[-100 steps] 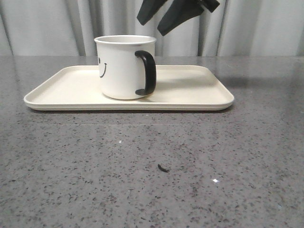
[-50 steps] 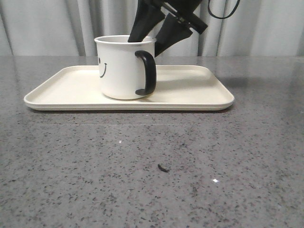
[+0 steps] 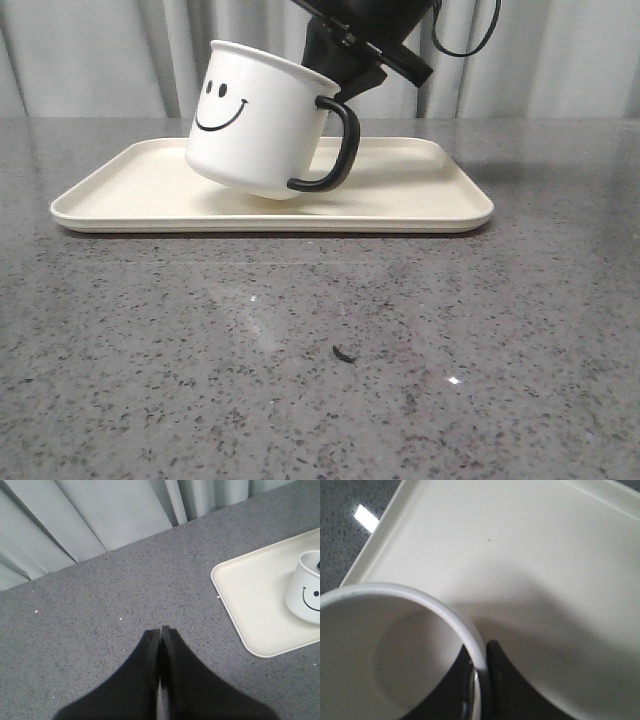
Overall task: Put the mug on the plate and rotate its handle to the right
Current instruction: 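Lift the mug with the right gripper and rotate it, turning the handle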
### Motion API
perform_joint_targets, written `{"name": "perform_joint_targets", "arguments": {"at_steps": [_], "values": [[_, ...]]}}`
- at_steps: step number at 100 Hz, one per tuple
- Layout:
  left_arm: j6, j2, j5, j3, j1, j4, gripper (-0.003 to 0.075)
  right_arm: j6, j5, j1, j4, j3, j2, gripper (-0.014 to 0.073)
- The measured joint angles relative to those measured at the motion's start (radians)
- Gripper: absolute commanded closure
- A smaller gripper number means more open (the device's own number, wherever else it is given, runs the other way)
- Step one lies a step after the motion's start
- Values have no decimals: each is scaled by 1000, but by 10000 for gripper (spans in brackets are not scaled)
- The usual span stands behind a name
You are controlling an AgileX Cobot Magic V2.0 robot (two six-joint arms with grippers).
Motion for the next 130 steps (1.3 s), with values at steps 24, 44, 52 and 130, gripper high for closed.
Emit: {"name": "perform_joint_targets", "arguments": {"at_steps": [24,44,52,130], "values": [[0,0,0,0,0,0,739,-20,79,0,19,-100,2,657],[0,0,0,0,0,0,739,-83,159,0,23,-326,2,657],[0,0,0,0,0,0,739,-104,163,0,23,-409,2,657],[0,0,0,0,0,0,739,-344,181,70,-135,-426,2,657]]}}
